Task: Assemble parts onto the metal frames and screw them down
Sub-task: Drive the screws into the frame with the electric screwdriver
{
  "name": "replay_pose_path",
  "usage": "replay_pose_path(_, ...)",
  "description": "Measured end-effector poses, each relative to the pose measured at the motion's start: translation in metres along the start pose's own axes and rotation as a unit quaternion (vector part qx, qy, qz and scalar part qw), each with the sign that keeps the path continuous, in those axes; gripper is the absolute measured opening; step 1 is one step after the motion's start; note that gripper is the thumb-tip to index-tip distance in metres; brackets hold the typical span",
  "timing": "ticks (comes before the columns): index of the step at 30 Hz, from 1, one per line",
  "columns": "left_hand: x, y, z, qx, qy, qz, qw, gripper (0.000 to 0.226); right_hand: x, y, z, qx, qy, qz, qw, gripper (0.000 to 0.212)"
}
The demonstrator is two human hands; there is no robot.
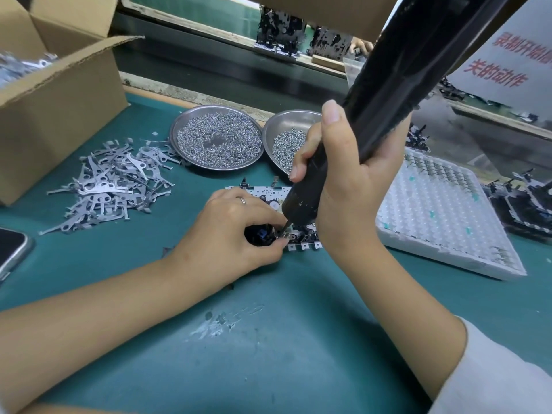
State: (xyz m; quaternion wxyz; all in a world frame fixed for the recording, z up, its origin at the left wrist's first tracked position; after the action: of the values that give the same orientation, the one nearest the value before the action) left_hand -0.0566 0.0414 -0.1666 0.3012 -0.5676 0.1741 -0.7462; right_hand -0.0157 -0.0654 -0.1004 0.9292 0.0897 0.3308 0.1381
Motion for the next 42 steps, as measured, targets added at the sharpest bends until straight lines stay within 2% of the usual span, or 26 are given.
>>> replay_pose_path(8, -0.003, 0.001, 0.000, -0.004, -0.013, -0.022, 1.000, 0.020, -0.004, -0.015, 0.012, 0.036, -0.025, 0.007, 0.999, 0.024)
replay_pose_path(14, -0.002, 0.001, -0.001, -0.001, -0.012, 0.000, 1.000, 0.021, 0.011, -0.016, 0.008, 0.009, 0.039, -0.025, 0.999, 0.021)
replay_pose_path(20, -0.002, 0.000, -0.001, -0.003, -0.018, 0.006, 1.000, 0.023, 0.009, -0.017, 0.006, 0.006, 0.060, -0.024, 0.998, 0.023)
replay_pose_path(23, -0.002, -0.001, 0.000, -0.011, -0.010, 0.010, 1.000, 0.025, 0.006, -0.022, 0.008, -0.012, 0.064, -0.035, 0.997, 0.032)
replay_pose_path(25, -0.001, -0.003, 0.001, -0.020, -0.019, -0.016, 0.999, 0.032, 0.003, -0.036, 0.005, 0.015, 0.044, -0.054, 0.997, 0.046)
replay_pose_path(26, -0.001, -0.005, 0.002, -0.015, -0.034, -0.047, 0.998, 0.032, 0.000, -0.045, 0.001, 0.056, 0.025, -0.082, 0.995, 0.044)
replay_pose_path(28, -0.004, -0.011, 0.006, 0.020, -0.068, -0.111, 0.991, 0.026, -0.006, -0.062, -0.017, 0.145, -0.012, -0.174, 0.974, 0.025)
replay_pose_path(29, -0.007, -0.014, 0.009, 0.043, -0.085, -0.134, 0.986, 0.024, -0.007, -0.064, -0.027, 0.136, -0.020, -0.207, 0.969, 0.017)
replay_pose_path(30, -0.011, -0.016, 0.012, 0.061, -0.100, -0.152, 0.981, 0.024, -0.007, -0.057, -0.036, 0.074, -0.016, -0.229, 0.970, 0.015)
replay_pose_path(31, -0.016, -0.018, 0.014, 0.076, -0.111, -0.167, 0.977, 0.022, -0.005, -0.046, -0.045, -0.035, -0.014, -0.268, 0.963, 0.019)
replay_pose_path(32, -0.019, -0.019, 0.017, 0.086, -0.118, -0.179, 0.973, 0.020, -0.001, -0.034, -0.055, -0.175, -0.026, -0.327, 0.928, 0.028)
replay_pose_path(33, -0.022, -0.019, 0.018, 0.093, -0.121, -0.187, 0.971, 0.018, 0.006, -0.021, -0.065, -0.316, -0.049, -0.389, 0.864, 0.038)
replay_pose_path(34, -0.024, -0.019, 0.019, 0.098, -0.122, -0.191, 0.969, 0.019, 0.014, -0.012, -0.075, -0.423, -0.065, -0.447, 0.786, 0.043)
replay_pose_path(35, -0.026, -0.019, 0.019, 0.101, -0.122, -0.192, 0.969, 0.020, 0.019, -0.006, -0.081, -0.487, -0.064, -0.491, 0.719, 0.045)
replay_pose_path(36, -0.027, -0.019, 0.019, 0.102, -0.121, -0.192, 0.968, 0.020, 0.020, -0.002, -0.084, -0.521, -0.053, -0.516, 0.678, 0.044)
replay_pose_path(37, -0.028, -0.019, 0.019, 0.102, -0.120, -0.195, 0.968, 0.020, 0.018, -0.001, -0.084, -0.536, -0.046, -0.526, 0.659, 0.042)
replay_pose_path(42, -0.039, -0.018, 0.020, 0.100, -0.100, -0.186, 0.972, 0.022, -0.015, -0.015, -0.103, -0.580, -0.071, -0.525, 0.619, 0.037)
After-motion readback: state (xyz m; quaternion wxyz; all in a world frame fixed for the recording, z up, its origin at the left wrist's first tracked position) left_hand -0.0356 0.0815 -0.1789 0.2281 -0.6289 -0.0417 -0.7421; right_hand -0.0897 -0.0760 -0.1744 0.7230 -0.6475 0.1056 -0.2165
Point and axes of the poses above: each hand's wrist, its own z-axis towards the middle knuckle, its own y-axis out of the palm, x = y × z, the point moved 4 cm from there along z, towards the middle knuckle, and after that the axes turned 14 degrees about -y, right-handed, at the moved point
